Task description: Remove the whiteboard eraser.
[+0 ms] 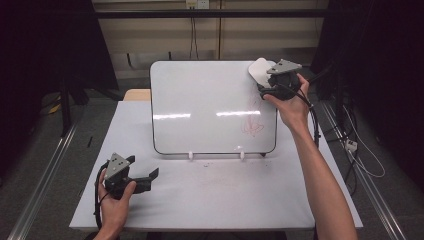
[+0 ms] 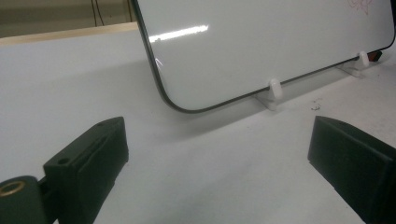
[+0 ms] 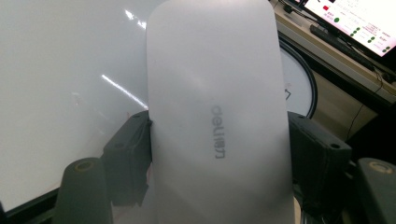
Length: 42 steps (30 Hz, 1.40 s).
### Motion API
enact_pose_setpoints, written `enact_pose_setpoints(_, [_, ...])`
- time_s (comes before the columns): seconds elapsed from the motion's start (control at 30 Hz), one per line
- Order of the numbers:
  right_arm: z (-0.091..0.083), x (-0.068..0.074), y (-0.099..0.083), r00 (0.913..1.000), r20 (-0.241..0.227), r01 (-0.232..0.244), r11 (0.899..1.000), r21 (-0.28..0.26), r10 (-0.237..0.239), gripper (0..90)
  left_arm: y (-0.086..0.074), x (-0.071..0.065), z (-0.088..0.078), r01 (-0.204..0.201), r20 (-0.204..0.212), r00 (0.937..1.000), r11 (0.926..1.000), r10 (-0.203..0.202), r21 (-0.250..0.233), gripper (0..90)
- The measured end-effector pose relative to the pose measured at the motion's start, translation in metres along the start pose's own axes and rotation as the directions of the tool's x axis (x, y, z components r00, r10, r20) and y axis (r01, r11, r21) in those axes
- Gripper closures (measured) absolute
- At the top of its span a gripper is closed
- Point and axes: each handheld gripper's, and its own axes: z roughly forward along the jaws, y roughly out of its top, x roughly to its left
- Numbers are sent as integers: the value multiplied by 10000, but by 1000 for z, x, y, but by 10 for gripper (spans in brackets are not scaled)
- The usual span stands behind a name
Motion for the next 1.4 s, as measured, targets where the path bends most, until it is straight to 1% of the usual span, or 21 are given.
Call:
enact_pose_setpoints(0.17, [-1, 0, 3, 9999, 8, 122, 9996, 244, -122, 304, -1, 0, 0, -54, -21, 10000, 10000, 54, 56, 50])
enact_pose_setpoints(0.3, [-1, 0, 5, 10000, -17, 84, 9995, 313, -84, 308, -1, -1, 1, -64, 23, 10000, 10000, 64, 62, 50])
enact_pose_setpoints(0.4, [-2, 0, 5, 10000, -70, -20, 9994, 347, 22, 310, -1, -1, 0, -130, 13, 9999, 9999, 130, 68, 50])
enact_pose_setpoints(0.5, [-4, -3, 6, 9996, -231, -180, 9991, 380, 189, 312, -1, 0, 0, -72, -11, 10000, 10000, 72, 55, 50])
enact_pose_setpoints(0.53, [-6, -6, 5, 9979, -432, -467, 9984, 320, 481, 314, -1, 0, 0, -61, -26, 10000, 10000, 61, 56, 50])
enact_pose_setpoints(0.57, [-6, -6, 5, 9979, -432, -467, 9984, 320, 481, 314, -1, 0, 0, -58, -30, 10000, 10000, 58, 54, 50])
enact_pose_setpoints(0.6, [-7, -9, 3, 9951, -610, -761, 9968, 224, 773, 314, -1, 0, 0, -62, -28, 10000, 10000, 62, 53, 50])
enact_pose_setpoints(0.63, [-7, -9, 3, 9951, -610, -761, 9968, 224, 773, 314, -1, 0, 0, -78, -25, 10000, 10000, 78, 55, 50])
enact_pose_setpoints(0.67, [-8, -11, 2, 9927, -749, -938, 9954, 191, 949, 314, -1, 0, 0, -89, -22, 10000, 9999, 90, 72, 50])
enact_pose_setpoints(0.73, [-9, -12, 2, 9916, -788, -1018, 9947, 150, 1027, 315, -1, 0, 0, -87, -26, 10000, 9999, 87, 78, 50])
enact_pose_setpoints(0.77, [-11, -14, 1, 9877, -978, -1222, 9925, 26, 1219, 315, -1, 0, 0, -76, -33, 10000, 9999, 76, 77, 50])
enact_pose_setpoints(0.8, [-13, -15, 2, 9858, -1044, -1331, 9911, -77, 1316, 315, -1, 0, 0, -78, -30, 10000, 9999, 78, 78, 50])
enact_pose_setpoints(1.0, [-24, -17, 3, 9844, -1103, -1425, 9890, -404, 1373, 315, -1, -1, 0, -99, -5, 10000, 9999, 99, 67, 50])
enact_pose_setpoints(1.13, [-30, -17, -2, 9834, -1110, -1508, 9869, -570, 1438, 315, -2, 0, -1, -54, -65, 10000, 9999, 54, 105, 50])
enact_pose_setpoints(1.23, [-35, -16, -8, 9818, -1115, -1627, 9835, -796, 1534, 315, -3, 1, -1, -20, -72, 10000, 9999, 21, 141, 50])
enact_pose_setpoints(1.37, [-38, -15, -11, 9827, -1085, -1593, 9835, -853, 1497, 315, -5, 2, -2, 61, -71, 10000, 9999, -59, 152, 51])
enact_pose_setpoints(1.4, [-41, -14, -12, 9815, -1105, -1671, 9812, -961, 1563, 315, -5, 2, -2, 56, -68, 10000, 9999, -55, 155, 50])
